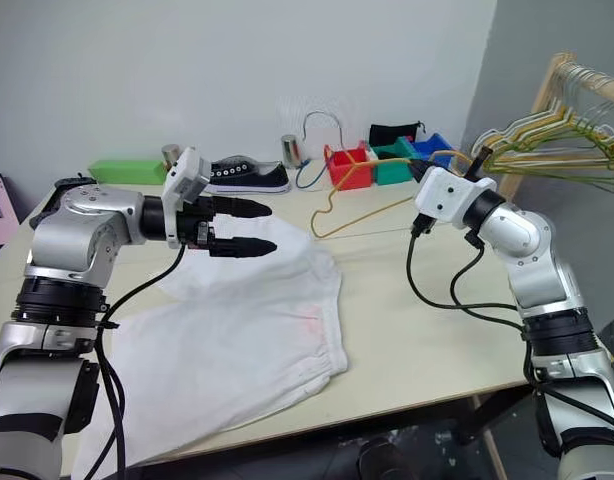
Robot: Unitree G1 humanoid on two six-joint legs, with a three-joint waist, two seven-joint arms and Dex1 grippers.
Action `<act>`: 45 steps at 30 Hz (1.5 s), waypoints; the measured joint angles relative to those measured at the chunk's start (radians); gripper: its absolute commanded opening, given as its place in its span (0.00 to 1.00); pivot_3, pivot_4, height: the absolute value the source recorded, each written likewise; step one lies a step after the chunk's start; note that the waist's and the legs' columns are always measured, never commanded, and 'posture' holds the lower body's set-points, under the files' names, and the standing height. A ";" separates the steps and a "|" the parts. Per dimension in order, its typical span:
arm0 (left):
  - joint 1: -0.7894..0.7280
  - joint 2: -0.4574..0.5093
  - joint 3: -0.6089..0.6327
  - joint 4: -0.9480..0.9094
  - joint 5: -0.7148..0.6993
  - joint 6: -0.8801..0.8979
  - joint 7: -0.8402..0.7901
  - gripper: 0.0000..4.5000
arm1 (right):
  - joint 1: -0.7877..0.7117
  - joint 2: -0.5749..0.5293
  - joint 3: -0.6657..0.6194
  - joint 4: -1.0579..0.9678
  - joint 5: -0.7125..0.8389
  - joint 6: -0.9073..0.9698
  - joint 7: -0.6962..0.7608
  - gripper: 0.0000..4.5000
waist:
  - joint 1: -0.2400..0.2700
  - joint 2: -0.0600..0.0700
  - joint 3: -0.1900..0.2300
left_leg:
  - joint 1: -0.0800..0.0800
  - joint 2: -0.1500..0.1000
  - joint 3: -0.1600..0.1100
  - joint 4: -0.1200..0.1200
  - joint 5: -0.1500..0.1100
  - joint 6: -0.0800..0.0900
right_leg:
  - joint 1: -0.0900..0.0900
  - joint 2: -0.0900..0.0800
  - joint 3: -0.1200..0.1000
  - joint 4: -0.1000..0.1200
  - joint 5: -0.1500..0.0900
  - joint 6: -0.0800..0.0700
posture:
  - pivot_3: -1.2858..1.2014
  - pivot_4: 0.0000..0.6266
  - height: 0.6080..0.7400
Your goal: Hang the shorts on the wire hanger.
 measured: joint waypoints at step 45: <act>0.025 -0.085 -0.054 0.093 0.107 -0.135 0.039 0.02 | -0.046 0.099 0.053 -0.236 0.035 0.007 0.049 0.00 | -0.003 0.000 0.000 | 0.000 0.000 0.000 0.000 0.000 0.000 | 0.000 0.000 0.000 0.000 0.000 0.000 | 0.39 0.03 1.00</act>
